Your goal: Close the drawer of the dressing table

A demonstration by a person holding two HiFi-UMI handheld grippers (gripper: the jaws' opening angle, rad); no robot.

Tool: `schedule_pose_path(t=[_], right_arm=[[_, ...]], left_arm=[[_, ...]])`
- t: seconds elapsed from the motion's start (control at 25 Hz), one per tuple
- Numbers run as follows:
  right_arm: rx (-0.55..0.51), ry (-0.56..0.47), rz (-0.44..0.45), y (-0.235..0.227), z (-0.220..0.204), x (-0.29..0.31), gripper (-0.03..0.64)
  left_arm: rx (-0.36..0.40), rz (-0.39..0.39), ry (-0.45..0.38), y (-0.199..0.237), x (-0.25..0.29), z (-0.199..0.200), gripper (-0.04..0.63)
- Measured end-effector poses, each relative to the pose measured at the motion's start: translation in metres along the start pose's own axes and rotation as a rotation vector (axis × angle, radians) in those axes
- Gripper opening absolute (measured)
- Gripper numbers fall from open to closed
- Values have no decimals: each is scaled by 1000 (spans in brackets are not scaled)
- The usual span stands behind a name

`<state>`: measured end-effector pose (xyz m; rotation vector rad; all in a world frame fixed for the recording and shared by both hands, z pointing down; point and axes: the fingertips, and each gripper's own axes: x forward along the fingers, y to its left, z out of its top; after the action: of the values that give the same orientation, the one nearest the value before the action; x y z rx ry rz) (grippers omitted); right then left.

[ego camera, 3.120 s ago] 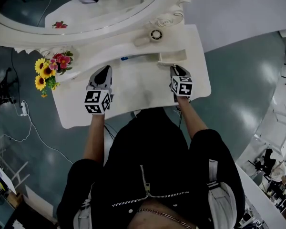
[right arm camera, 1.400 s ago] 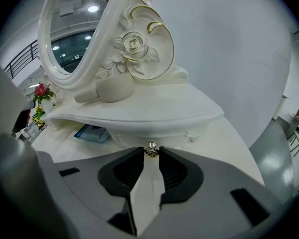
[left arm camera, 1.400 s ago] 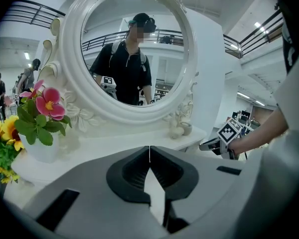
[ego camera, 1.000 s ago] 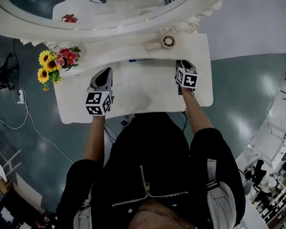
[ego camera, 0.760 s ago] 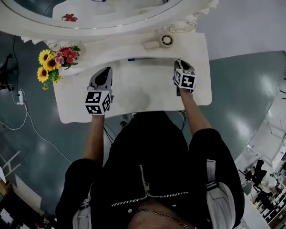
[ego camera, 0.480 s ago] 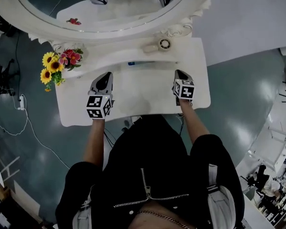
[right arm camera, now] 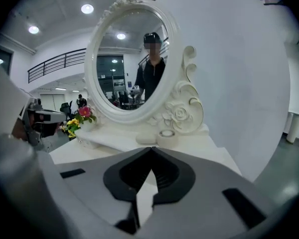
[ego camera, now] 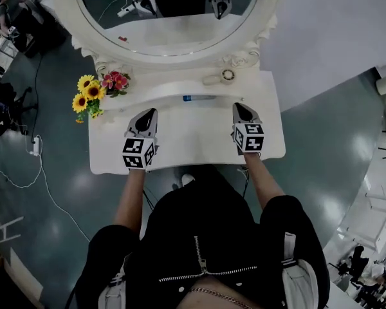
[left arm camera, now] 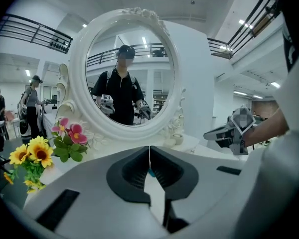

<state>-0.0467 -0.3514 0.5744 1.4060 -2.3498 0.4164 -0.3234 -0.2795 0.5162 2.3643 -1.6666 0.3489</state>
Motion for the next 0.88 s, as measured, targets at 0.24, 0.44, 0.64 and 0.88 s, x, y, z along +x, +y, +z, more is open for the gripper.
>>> schedule_pose_path(t=[0.24, 0.44, 0.64, 0.88], right_arm=[[-44, -152, 52, 41, 57, -33, 5], [-82, -221, 79, 61, 81, -56, 3], [-88, -255, 98, 68, 86, -68, 3], [-80, -268, 101, 69, 86, -73, 3]], left_arm=[[16, 17, -63, -5, -27, 14, 21], [36, 29, -97, -8, -42, 22, 21], [31, 49, -112, -10, -53, 24, 21], [30, 55, -106, -11, -57, 21, 21]])
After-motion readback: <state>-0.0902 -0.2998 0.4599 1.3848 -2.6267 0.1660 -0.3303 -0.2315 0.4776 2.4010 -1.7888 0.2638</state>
